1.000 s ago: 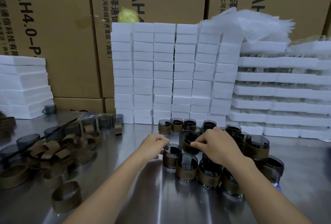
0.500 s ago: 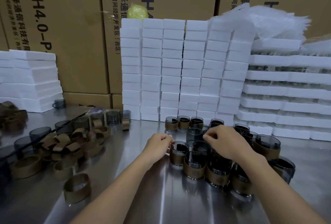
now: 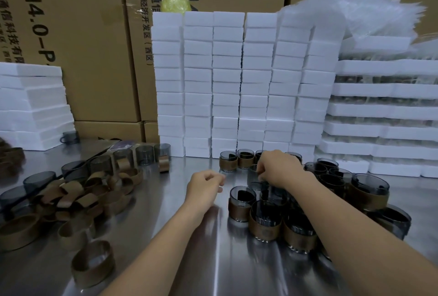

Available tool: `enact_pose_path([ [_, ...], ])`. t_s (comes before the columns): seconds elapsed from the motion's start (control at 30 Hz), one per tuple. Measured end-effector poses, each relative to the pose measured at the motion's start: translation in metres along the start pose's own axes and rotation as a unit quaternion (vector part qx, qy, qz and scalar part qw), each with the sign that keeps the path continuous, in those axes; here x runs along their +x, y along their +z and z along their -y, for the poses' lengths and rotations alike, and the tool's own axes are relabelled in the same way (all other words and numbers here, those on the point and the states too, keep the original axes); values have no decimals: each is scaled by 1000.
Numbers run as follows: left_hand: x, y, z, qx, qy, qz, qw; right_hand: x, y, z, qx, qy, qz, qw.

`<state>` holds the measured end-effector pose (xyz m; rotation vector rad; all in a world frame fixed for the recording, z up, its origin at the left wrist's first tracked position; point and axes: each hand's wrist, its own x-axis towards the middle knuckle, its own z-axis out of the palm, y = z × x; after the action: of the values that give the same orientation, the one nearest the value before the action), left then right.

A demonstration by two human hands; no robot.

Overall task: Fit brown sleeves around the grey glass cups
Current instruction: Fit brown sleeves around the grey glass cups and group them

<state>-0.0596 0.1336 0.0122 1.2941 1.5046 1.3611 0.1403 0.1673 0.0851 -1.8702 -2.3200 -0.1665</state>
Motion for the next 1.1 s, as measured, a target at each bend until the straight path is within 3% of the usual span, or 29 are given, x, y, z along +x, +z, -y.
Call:
enact_pose_path([
  [0.17, -11, -8, -46, 122, 181, 14, 976, -38, -44, 12, 25, -59, -126, 990],
  [0.3, -33, -9, -90, 109, 298, 3, 948, -79, -80, 19, -1, -113, -238, 965],
  [0.4, -47, -14, -114, 85, 376, -54, 921, -102, -98, 15, 76, -140, -312, 936],
  [0.53, -60, -15, -132, 81, 466, -116, 873, -116, -113, 10, 224, -136, -312, 913],
  [0.7, -66, -9, -137, 97, 504, -137, 847, -119, -117, 2, 222, -133, -310, 915],
  [0.8, -69, -8, -140, 33, 460, -83, 883, -118, -118, -4, 246, -148, -307, 908],
  [0.87, -71, -8, -148, -100, 344, 40, 933, -121, -121, -7, 312, -171, -279, 892],
  [0.9, -73, -8, -151, -186, 256, 122, 941, -123, -122, -7, 349, -184, -262, 881],
  [0.93, -76, -6, -153, -274, 155, 205, 927, -125, -123, -6, 377, -196, -249, 870],
  [1.0, -83, -2, -155, -409, -6, 300, 862, -126, -124, -2, 392, -206, -249, 861],
  [1.03, -84, 0, -154, -437, -40, 321, 839, -126, -123, 0, 388, -204, -256, 861],
  [1.1, -86, 4, -152, -455, -58, 328, 826, -125, -123, 4, 387, -194, -269, 860],
])
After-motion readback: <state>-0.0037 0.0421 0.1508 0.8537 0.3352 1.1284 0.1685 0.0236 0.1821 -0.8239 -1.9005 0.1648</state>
